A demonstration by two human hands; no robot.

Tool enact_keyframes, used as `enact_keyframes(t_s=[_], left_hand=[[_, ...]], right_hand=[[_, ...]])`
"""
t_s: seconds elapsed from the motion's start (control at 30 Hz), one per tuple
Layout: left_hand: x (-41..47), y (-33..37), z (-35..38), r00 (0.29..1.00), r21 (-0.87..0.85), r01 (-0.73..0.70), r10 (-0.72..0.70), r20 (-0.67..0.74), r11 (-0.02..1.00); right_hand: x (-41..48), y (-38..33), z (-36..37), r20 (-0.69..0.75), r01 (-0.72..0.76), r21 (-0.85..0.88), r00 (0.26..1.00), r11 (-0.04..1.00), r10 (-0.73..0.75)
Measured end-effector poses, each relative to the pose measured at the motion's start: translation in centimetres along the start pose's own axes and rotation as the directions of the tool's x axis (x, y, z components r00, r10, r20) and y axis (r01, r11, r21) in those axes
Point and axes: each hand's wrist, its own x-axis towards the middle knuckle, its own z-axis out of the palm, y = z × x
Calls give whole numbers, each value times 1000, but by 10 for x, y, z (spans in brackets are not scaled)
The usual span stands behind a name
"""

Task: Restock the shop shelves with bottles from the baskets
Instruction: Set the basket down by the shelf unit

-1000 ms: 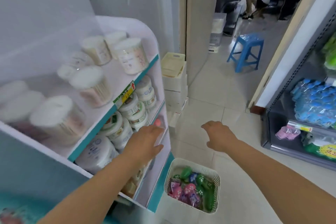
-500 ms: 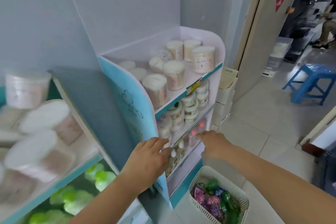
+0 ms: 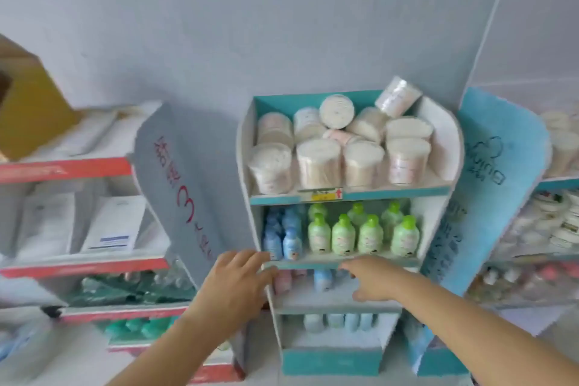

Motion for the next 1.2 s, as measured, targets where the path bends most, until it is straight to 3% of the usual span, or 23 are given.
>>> enact_keyframes(t_s=[0.13, 0.27, 0.43, 0.73, 1.07, 1.2], left_hand=[[-132, -58, -40, 939, 171, 335, -342, 18, 927], [-238, -85, -71, 786, 286, 591, -619, 9, 754], [-333, -100, -91, 570, 367, 758, -821, 31, 540], [-430, -142, -102, 242, 500, 832, -969, 60, 239], [-464, -233, -97, 69, 526, 845, -995, 70, 96], [-504, -247, -89, -39, 520, 854, -996, 78, 7]], right_hand=[[37, -134, -10, -49, 263, -95, 962, 960, -269], [57, -259, -11, -38, 472, -175, 874, 864, -485], [76, -373, -1, -5, 621, -319, 754, 716, -656], [136, -498, 5, 102, 765, -282, 624, 579, -774], [238, -640, -22, 146, 851, -229, 510, 473, -847], [262, -695, -8, 212, 865, -264, 485, 428, -849]])
